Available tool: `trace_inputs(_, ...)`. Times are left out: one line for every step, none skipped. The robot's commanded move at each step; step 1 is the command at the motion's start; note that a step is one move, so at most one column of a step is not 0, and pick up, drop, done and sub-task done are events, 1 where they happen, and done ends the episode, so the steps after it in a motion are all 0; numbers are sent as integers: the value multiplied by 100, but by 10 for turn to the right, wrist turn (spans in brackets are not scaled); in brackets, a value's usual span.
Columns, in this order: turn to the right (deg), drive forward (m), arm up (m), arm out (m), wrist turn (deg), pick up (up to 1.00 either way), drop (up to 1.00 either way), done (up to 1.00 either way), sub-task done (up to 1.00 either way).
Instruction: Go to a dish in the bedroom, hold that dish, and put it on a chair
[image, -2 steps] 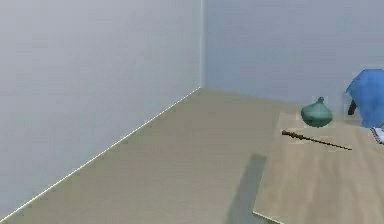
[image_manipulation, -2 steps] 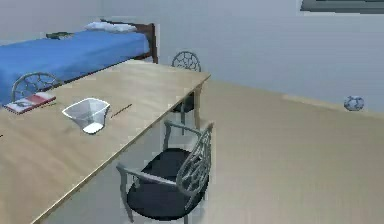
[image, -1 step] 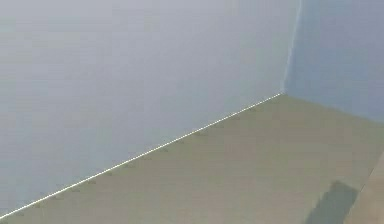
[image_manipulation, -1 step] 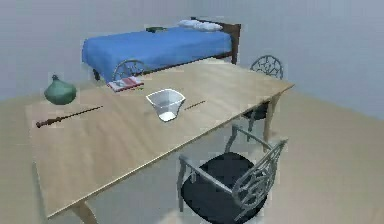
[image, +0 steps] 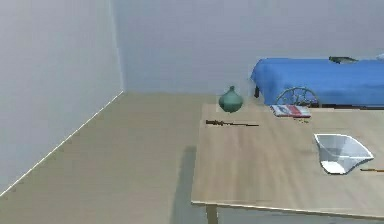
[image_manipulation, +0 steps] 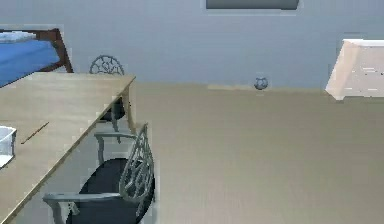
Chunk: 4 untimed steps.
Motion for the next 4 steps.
trace_inputs(270,0,0,0,0,0,0,0,0)
trace_inputs(0,40,0,0,0,0,0,0,0)
trace_inputs(-450,0,0,0,0,0,0,0,0)
trace_inputs(-210,0,0,0,0,0,0,0,0)
